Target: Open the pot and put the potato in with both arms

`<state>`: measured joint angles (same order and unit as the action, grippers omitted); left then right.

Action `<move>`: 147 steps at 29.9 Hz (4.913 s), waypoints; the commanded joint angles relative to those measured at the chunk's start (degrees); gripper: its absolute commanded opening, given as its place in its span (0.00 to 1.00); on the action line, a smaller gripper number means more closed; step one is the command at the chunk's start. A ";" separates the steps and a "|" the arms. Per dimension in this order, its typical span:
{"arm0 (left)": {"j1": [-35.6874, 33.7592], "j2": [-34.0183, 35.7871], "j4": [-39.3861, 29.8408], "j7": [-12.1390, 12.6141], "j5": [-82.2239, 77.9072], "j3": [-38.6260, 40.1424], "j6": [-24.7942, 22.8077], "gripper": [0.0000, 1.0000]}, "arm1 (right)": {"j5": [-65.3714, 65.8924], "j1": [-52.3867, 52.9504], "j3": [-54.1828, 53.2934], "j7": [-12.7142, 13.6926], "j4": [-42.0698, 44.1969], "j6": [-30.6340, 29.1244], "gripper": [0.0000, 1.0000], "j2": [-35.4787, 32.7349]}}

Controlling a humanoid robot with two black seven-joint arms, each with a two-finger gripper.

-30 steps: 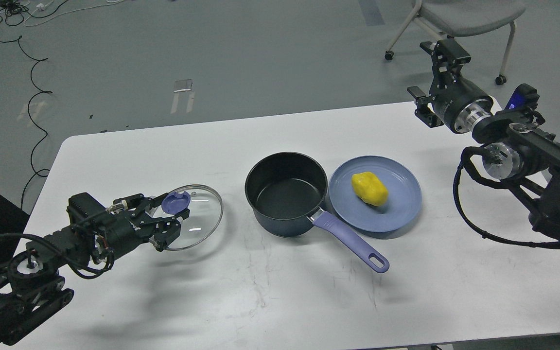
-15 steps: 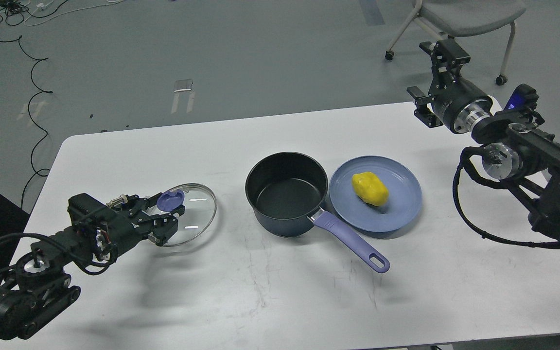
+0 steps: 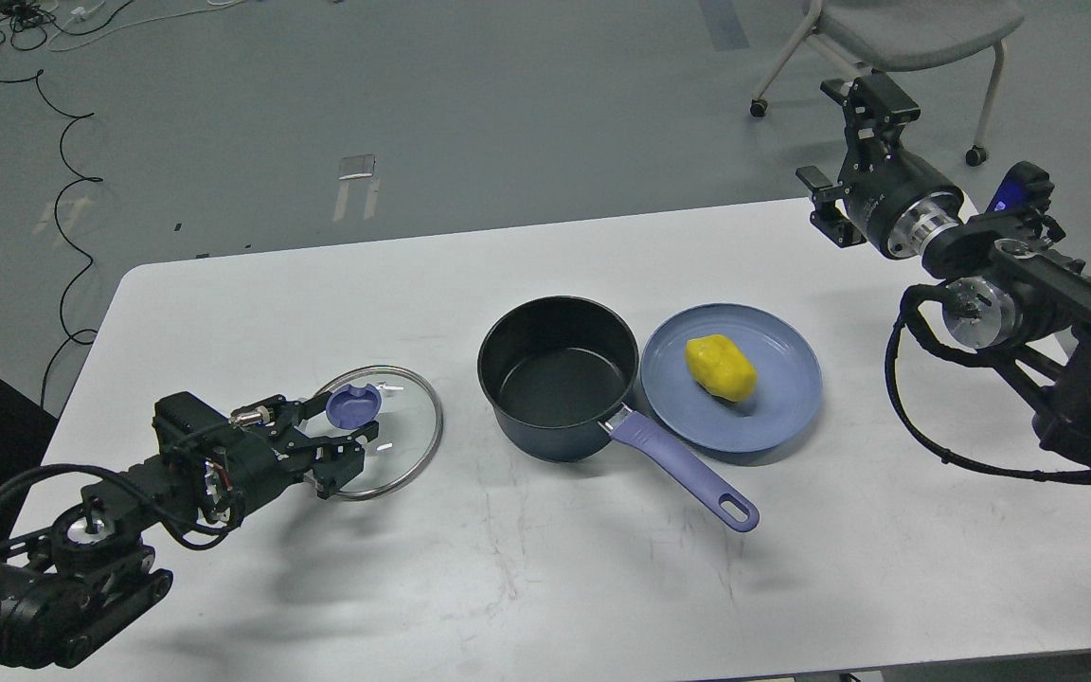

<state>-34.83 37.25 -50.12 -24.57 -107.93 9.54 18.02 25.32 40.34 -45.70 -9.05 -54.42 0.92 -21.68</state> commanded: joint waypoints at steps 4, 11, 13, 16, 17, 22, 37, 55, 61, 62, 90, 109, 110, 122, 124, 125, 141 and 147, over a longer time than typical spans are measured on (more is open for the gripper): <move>-0.15 0.02 0.02 -1.01 0.69 0.13 0.17 0.97 | 0.08 0.09 0.00 -0.09 -0.16 -0.04 1.00 -0.03; -5.41 1.24 0.11 -3.43 18.52 0.22 -0.27 0.98 | 3.23 3.07 6.23 -0.27 -0.69 -0.22 1.00 -0.73; -8.30 2.82 -0.16 -3.43 23.78 0.13 -0.71 0.98 | 9.18 5.09 11.56 -0.27 -0.69 -0.22 1.00 -2.04; -11.82 5.98 -0.86 -3.43 30.47 0.57 -2.63 0.98 | 19.03 8.43 20.71 -0.27 -0.86 -0.22 1.00 -3.02; -12.71 6.34 -0.86 -3.43 32.06 0.65 -3.16 0.98 | 20.63 9.05 22.31 -0.36 -0.86 -0.31 1.00 -3.02; -18.94 7.48 -1.21 -3.43 48.72 1.09 -12.10 0.98 | 34.32 12.74 35.91 -0.44 -0.51 -0.31 1.00 -3.02; -25.81 8.10 -0.25 -0.57 80.15 1.18 -23.47 0.98 | 49.30 14.94 49.39 -1.15 3.53 -0.22 1.00 1.11; -25.11 8.10 -0.25 -0.92 79.36 0.92 -23.03 0.98 | 49.65 16.09 55.37 -1.41 3.27 -0.40 0.95 1.73; -24.93 8.01 -0.25 -0.92 79.27 0.74 -22.86 0.98 | 49.65 16.09 55.37 -1.85 3.35 1.35 0.60 1.55; -24.93 8.01 -0.25 -0.92 79.27 0.74 -22.77 0.98 | 49.65 16.09 55.37 -1.85 3.35 2.14 0.56 1.55; -24.32 7.75 -0.16 -0.83 79.27 0.48 -22.77 0.98 | 49.04 31.38 53.61 -4.31 -3.68 2.68 0.37 -3.55; -24.14 9.42 -0.07 -1.01 79.27 0.48 -22.77 0.98 | 47.98 26.99 54.49 -4.05 7.66 2.50 1.00 18.95; -24.14 9.42 -0.16 -1.01 79.27 0.39 -22.77 0.98 | 47.63 26.90 54.49 -3.87 7.75 2.50 1.00 19.30; -24.23 8.54 -0.16 -0.13 80.15 1.10 -22.94 0.98 | 37.44 27.60 48.18 -3.78 8.10 3.30 1.00 16.50; -24.14 8.37 -0.07 -0.13 80.24 1.18 -23.38 0.98 | 34.47 27.43 41.01 -3.78 8.19 2.60 1.00 14.57; -24.23 8.37 -0.16 -0.13 80.33 1.18 -23.47 0.98 | 32.79 27.25 38.43 -3.78 8.01 2.33 1.00 13.95; -20.81 -7.36 -0.95 0.48 99.04 6.88 -34.80 0.98 | -3.08 11.97 7.57 0.94 8.63 -22.55 1.00 4.01; -16.76 -10.26 -1.04 3.63 100.01 12.52 -39.03 0.98 | -5.10 9.06 4.13 6.24 8.37 -15.63 1.00 4.28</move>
<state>-53.19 28.40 -51.25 -23.37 -8.17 20.21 -19.75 21.48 50.41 -40.38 -4.33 -45.80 -19.60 -17.58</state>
